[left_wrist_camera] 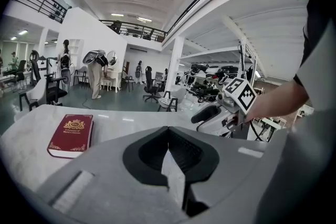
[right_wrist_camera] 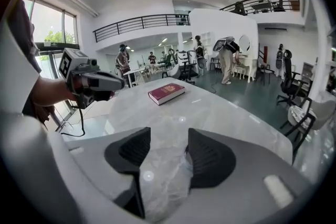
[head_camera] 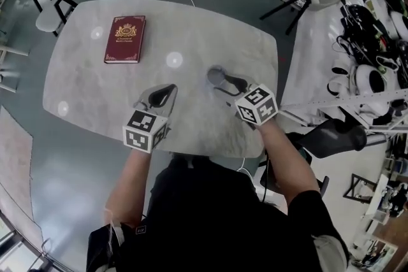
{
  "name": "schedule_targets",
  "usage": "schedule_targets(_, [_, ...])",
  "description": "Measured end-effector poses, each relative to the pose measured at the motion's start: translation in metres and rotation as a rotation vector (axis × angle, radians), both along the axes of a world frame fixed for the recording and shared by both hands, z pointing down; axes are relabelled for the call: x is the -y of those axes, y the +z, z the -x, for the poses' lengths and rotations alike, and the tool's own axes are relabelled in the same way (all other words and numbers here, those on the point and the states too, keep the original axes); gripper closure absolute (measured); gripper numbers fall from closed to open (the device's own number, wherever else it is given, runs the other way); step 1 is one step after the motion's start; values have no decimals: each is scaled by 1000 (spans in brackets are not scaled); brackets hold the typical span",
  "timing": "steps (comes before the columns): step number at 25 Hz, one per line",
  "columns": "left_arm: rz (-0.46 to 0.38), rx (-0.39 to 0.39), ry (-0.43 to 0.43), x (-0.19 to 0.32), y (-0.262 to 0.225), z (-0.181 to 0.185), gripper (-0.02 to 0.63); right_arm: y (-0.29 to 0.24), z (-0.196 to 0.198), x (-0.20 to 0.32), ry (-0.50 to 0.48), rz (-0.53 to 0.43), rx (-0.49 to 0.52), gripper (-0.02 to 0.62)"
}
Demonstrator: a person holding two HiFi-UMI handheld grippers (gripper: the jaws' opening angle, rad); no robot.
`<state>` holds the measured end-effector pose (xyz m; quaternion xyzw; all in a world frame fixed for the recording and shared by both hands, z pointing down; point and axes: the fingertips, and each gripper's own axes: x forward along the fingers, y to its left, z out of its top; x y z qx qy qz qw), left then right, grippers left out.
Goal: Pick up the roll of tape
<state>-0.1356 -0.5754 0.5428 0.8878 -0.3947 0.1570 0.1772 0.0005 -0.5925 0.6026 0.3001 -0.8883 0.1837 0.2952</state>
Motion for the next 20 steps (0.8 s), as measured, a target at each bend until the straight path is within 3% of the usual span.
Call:
schedule_targets(7, [23,-4,-7,0,15,-1,595,50,18,16,-130,83,-130,376])
schedule_targets(20, [49,-3,-83,0,32,28,595,141,19,31,-231,180,-360,374])
